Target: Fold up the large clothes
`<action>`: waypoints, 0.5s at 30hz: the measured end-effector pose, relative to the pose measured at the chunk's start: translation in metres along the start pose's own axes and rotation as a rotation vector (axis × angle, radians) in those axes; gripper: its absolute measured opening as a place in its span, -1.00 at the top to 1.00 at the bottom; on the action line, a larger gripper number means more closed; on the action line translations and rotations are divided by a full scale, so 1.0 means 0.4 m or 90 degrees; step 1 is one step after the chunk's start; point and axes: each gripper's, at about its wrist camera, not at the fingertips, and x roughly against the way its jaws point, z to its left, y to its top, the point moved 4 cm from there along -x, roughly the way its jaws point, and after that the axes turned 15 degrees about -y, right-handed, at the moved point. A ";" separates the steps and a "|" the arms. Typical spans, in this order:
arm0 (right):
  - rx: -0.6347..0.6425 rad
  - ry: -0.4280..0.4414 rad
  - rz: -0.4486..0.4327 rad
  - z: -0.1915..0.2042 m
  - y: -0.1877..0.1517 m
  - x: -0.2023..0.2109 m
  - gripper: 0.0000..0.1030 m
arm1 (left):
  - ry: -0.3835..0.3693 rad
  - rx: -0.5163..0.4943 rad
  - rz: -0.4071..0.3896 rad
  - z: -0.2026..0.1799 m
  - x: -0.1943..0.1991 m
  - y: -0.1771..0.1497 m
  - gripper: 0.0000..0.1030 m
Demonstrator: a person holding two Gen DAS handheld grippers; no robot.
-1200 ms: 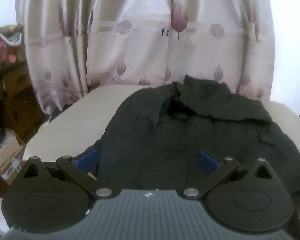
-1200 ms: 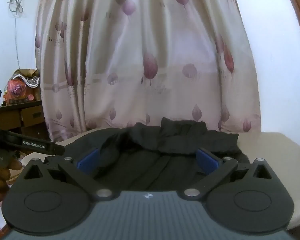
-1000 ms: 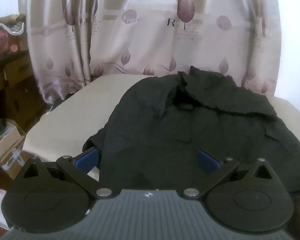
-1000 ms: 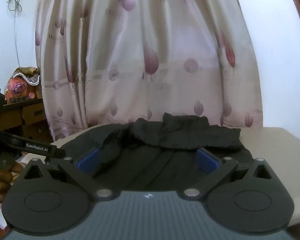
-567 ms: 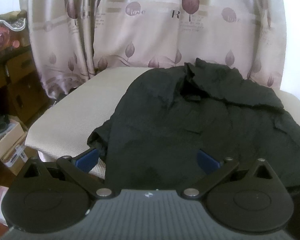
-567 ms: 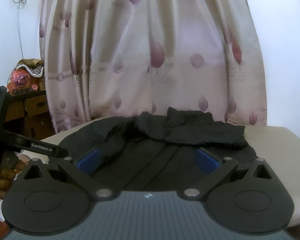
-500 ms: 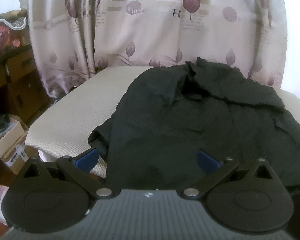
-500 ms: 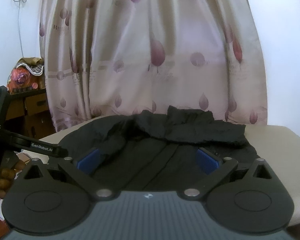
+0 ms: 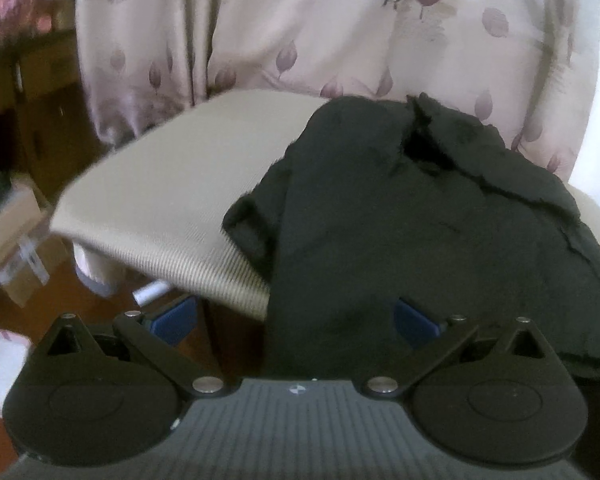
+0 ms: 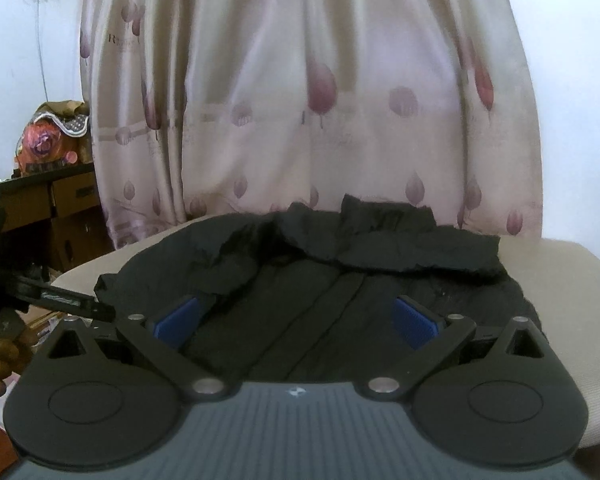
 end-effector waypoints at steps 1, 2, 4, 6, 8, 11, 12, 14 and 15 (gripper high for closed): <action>-0.001 0.001 0.005 0.001 -0.002 -0.004 -1.00 | -0.011 0.011 0.000 0.017 -0.001 -0.006 -1.00; -0.001 0.003 0.008 0.003 -0.005 -0.008 -1.00 | -0.026 0.021 -0.002 0.032 -0.002 -0.012 -1.00; 0.002 0.006 0.016 0.008 -0.009 -0.015 -1.00 | -0.051 0.035 0.000 0.054 -0.011 -0.023 -1.00; 0.009 0.008 0.021 0.016 -0.011 -0.020 -1.00 | -0.067 0.047 0.005 0.076 -0.028 -0.032 -1.00; 0.018 0.010 0.024 0.024 -0.014 -0.022 -1.00 | -0.078 0.054 0.011 0.094 -0.050 -0.038 -1.00; 0.030 0.013 0.029 0.035 -0.016 -0.026 -1.00 | -0.103 0.057 0.021 0.106 -0.079 -0.046 -0.99; 0.033 0.013 0.032 0.039 -0.017 -0.028 -1.00 | -0.109 0.054 0.017 0.107 -0.085 -0.046 -0.89; 0.041 0.015 0.037 0.047 -0.017 -0.032 -1.00 | -0.128 0.026 0.019 0.101 -0.096 -0.042 -0.23; 0.044 0.015 0.039 0.050 -0.017 -0.033 -1.00 | -0.153 0.014 0.035 0.095 -0.100 -0.038 0.41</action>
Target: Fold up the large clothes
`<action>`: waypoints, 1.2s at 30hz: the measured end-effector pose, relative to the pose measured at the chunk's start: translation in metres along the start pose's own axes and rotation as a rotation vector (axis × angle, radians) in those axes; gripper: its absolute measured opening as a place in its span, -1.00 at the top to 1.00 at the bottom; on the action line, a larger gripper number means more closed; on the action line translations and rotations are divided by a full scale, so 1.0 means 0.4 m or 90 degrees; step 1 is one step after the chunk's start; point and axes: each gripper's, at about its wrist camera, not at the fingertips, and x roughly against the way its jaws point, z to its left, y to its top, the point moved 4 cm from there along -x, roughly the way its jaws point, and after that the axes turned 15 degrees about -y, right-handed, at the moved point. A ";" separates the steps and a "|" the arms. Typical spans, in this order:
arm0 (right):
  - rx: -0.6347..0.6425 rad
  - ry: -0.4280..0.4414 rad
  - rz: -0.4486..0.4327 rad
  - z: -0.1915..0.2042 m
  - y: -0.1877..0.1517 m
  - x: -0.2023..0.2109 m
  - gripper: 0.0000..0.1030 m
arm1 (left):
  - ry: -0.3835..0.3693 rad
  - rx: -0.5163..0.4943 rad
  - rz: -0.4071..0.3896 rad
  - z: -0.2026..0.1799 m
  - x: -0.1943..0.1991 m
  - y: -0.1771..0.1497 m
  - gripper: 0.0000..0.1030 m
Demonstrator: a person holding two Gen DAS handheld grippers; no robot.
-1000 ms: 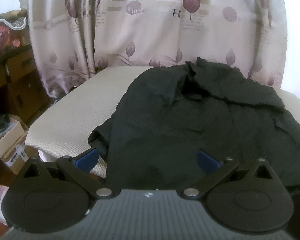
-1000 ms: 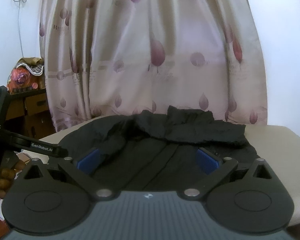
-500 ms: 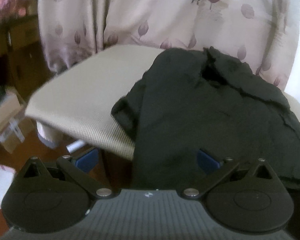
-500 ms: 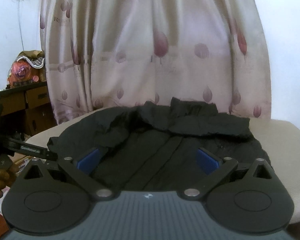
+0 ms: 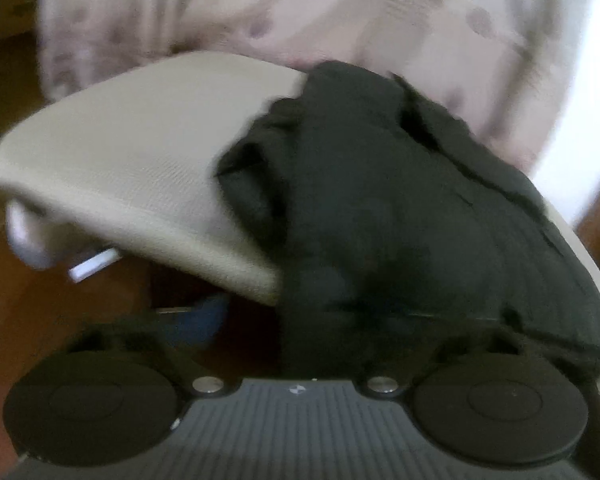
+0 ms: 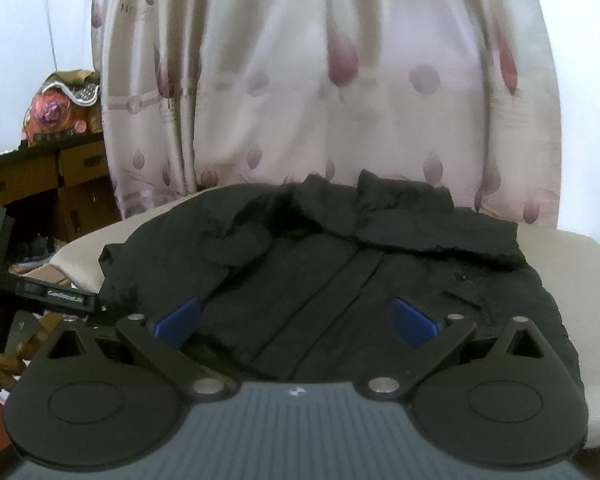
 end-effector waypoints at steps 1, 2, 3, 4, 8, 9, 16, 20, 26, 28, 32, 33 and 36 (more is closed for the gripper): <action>0.003 0.000 0.001 0.003 0.001 -0.002 -1.00 | -0.011 0.000 0.012 -0.004 0.001 0.006 0.56; 0.006 0.000 0.002 0.006 0.002 -0.003 -1.00 | 0.000 -0.003 0.012 -0.008 0.011 0.016 0.72; 0.010 0.000 0.002 0.007 0.004 -0.004 -1.00 | 0.014 -0.012 0.011 -0.015 0.024 0.026 0.81; 0.012 -0.001 0.001 0.008 0.006 -0.006 -1.00 | 0.033 -0.023 0.003 -0.023 0.045 0.046 0.82; 0.017 0.001 0.004 0.008 0.012 -0.017 -1.00 | 0.068 -0.026 -0.070 -0.025 0.163 0.170 0.82; 0.021 0.001 0.009 0.007 0.012 -0.021 -1.00 | 0.092 -0.035 -0.096 -0.021 0.194 0.213 0.83; -0.007 -0.013 0.002 -0.030 0.050 -0.049 -1.00 | 0.269 -0.050 -0.201 0.081 0.226 0.516 0.83; -0.011 -0.020 -0.008 -0.057 0.084 -0.074 -1.00 | 0.363 -0.089 -0.205 0.138 0.130 0.615 0.77; 0.042 0.003 -0.023 -0.044 0.159 -0.169 -1.00 | 0.452 -0.109 -0.273 0.194 0.087 0.667 -0.71; 0.078 0.012 -0.030 -0.024 0.186 -0.214 -1.00 | 0.439 -0.124 -0.298 0.169 0.099 0.662 -0.85; 0.139 0.006 -0.044 0.026 0.235 -0.344 -1.00 | 0.365 -0.115 -0.295 0.106 0.095 0.626 -1.00; 0.149 0.005 -0.039 0.037 0.241 -0.382 -1.00 | 0.335 -0.100 -0.292 0.093 0.094 0.610 -1.00; 0.175 0.001 -0.006 0.077 0.248 -0.523 -0.99 | 0.267 -0.085 -0.287 0.032 0.088 0.547 -1.00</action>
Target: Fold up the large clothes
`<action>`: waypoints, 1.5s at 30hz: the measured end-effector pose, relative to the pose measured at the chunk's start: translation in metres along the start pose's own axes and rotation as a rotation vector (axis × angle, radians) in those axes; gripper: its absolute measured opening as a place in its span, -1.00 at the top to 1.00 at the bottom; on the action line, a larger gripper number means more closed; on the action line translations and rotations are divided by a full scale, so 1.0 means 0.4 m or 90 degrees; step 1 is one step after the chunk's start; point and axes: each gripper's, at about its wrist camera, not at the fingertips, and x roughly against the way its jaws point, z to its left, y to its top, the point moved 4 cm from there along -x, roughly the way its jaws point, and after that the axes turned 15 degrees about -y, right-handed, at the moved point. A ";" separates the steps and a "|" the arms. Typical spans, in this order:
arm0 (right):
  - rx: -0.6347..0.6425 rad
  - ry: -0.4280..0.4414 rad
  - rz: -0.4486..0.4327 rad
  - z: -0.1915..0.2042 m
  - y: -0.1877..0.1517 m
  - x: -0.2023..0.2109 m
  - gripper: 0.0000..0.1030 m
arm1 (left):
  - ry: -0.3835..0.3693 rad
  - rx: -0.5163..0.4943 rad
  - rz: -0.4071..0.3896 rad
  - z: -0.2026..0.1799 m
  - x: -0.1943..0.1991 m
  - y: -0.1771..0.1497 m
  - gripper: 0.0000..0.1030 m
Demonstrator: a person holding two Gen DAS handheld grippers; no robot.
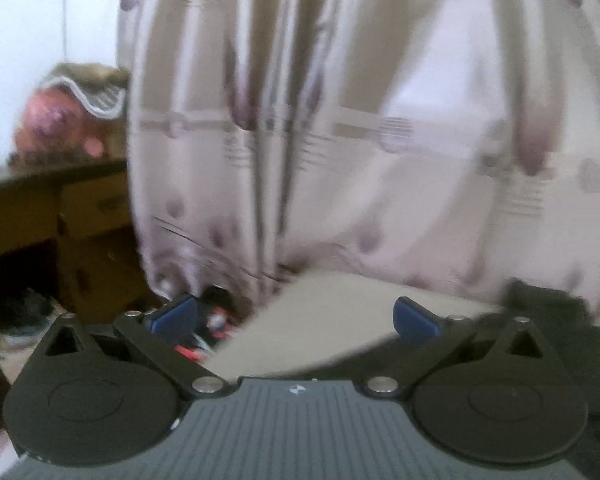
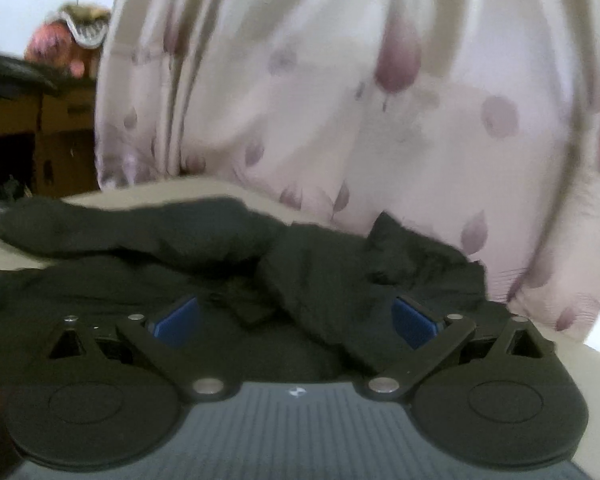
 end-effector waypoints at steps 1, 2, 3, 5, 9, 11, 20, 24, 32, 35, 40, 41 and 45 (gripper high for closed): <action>0.011 -0.007 0.010 0.015 0.004 -0.048 -0.93 | -0.010 0.000 0.000 -0.019 0.013 -0.019 -1.00; 0.025 -0.013 0.019 0.032 0.008 -0.091 -0.91 | -0.026 -0.004 0.003 -0.041 0.026 -0.039 -1.00; 0.036 -0.013 0.024 0.047 0.010 -0.125 -0.91 | -0.038 -0.008 0.011 -0.060 0.035 -0.057 -1.00; 0.065 -0.037 0.023 0.079 0.013 -0.192 -0.91 | -0.054 -0.009 0.032 -0.092 0.045 -0.096 -1.00; 0.121 -0.067 0.050 0.105 -0.006 -0.322 -0.08 | -0.077 0.001 0.092 -0.137 0.044 -0.163 -1.00; 0.063 -0.088 0.091 0.047 -0.004 -0.359 0.81 | -0.080 0.008 0.104 -0.141 0.047 -0.181 -1.00; -0.235 -0.324 0.002 -0.648 -0.065 -0.026 0.85 | -0.060 -0.041 0.110 -0.125 0.059 -0.199 -1.00; -0.307 -0.438 0.042 -0.941 -0.198 0.110 0.85 | -0.052 -0.055 0.128 -0.113 0.032 -0.227 -1.00; -0.509 -0.528 0.237 -1.223 -0.614 0.140 0.72 | -0.068 -0.082 0.143 -0.080 -0.018 -0.277 -0.97; -0.614 -0.494 0.222 -1.215 -0.703 0.184 0.56 | -0.084 -0.091 0.175 -0.069 -0.035 -0.293 -0.97; -0.602 -0.260 0.152 -1.017 -0.688 0.306 -0.55 | -0.125 -0.066 0.228 -0.045 -0.055 -0.327 -0.97; -0.586 -0.208 0.140 -0.956 -0.679 0.332 -0.63 | -0.138 -0.054 0.241 -0.044 -0.062 -0.335 -0.97; -0.528 -0.113 0.140 -0.771 -0.668 0.401 -0.65 | -0.171 -0.026 0.291 -0.037 -0.092 -0.373 -0.97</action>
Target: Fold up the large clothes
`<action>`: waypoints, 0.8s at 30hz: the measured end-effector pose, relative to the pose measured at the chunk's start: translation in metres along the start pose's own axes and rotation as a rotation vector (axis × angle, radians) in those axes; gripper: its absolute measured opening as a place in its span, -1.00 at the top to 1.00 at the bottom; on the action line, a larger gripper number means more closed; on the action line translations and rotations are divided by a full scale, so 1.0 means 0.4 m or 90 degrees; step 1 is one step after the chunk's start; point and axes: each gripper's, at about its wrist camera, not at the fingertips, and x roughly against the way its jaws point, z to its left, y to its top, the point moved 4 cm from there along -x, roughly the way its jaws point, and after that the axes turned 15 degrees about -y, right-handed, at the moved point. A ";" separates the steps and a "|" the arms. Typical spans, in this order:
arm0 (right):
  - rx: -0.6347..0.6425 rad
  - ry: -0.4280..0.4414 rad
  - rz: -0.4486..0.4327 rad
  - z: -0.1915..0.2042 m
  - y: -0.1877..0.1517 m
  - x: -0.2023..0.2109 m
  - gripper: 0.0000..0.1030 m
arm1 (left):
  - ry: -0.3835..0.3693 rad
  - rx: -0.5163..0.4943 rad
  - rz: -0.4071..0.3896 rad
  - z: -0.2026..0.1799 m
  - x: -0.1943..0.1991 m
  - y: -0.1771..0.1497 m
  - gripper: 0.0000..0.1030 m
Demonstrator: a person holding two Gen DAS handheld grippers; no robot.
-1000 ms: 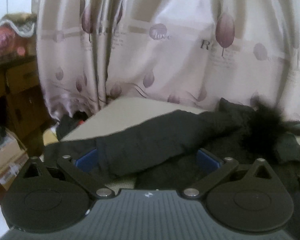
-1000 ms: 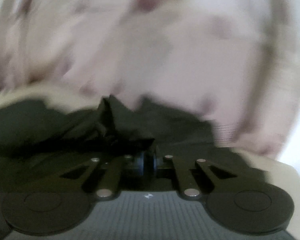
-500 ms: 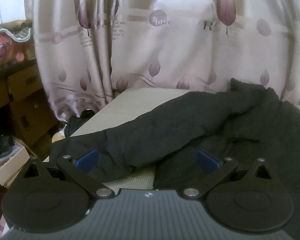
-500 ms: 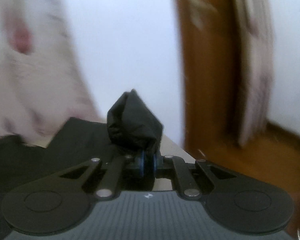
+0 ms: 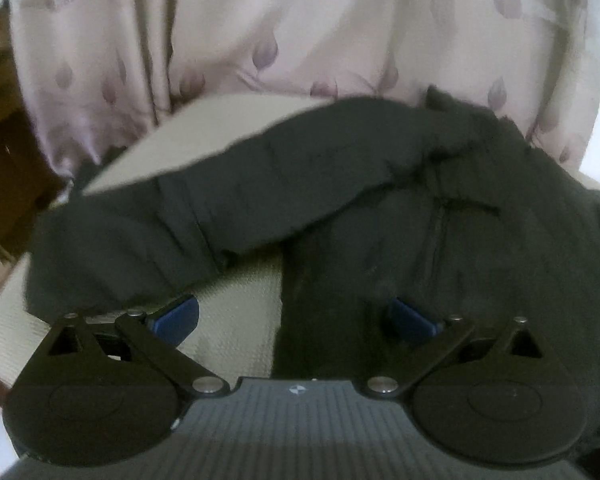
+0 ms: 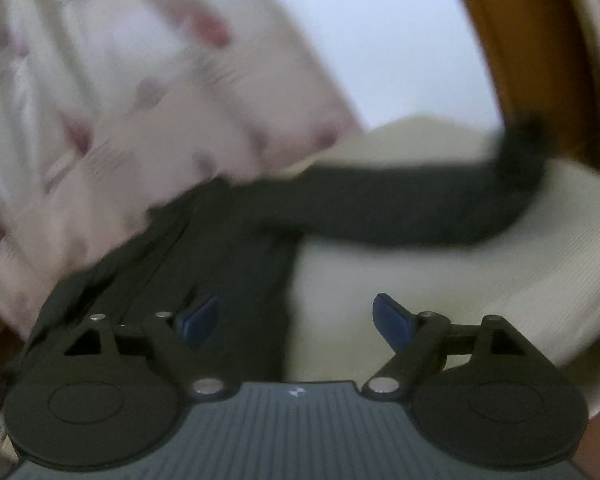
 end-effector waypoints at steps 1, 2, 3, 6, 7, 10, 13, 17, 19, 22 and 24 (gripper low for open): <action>0.001 0.008 0.014 0.015 -0.024 0.003 -0.65 | -0.004 0.001 0.007 0.003 -0.010 -0.004 -0.97; -0.001 0.012 0.028 0.038 -0.044 0.002 -0.65 | -0.008 0.009 0.017 0.007 -0.020 -0.008 -0.88; 0.000 0.009 0.040 0.053 -0.064 0.000 -0.65 | -0.024 0.021 0.028 0.008 -0.028 -0.012 -0.54; -0.017 0.026 0.079 0.086 -0.088 -0.032 -0.65 | -0.056 0.014 0.033 -0.011 -0.025 -0.030 0.32; -0.022 0.036 0.101 0.097 -0.098 -0.045 -0.32 | -0.064 0.017 0.033 -0.023 -0.016 -0.035 0.42; 0.006 0.028 0.130 0.138 -0.126 -0.056 0.69 | -0.048 0.011 0.026 -0.072 0.013 -0.059 0.68; 0.010 0.027 0.111 0.145 -0.116 -0.011 0.80 | -0.048 0.005 0.023 -0.121 0.060 -0.097 0.74; -0.011 0.016 0.098 0.102 -0.092 0.040 0.80 | -0.073 0.037 0.021 -0.150 0.124 -0.155 0.75; 0.001 -0.002 0.103 0.091 -0.100 0.047 0.80 | -0.076 0.048 0.016 -0.151 0.140 -0.173 0.73; 0.007 -0.016 0.130 0.085 -0.115 0.028 0.71 | -0.062 0.051 0.000 -0.155 0.168 -0.191 0.53; -0.003 -0.039 0.130 0.080 -0.116 0.031 0.63 | -0.019 0.038 -0.020 -0.159 0.196 -0.189 -0.21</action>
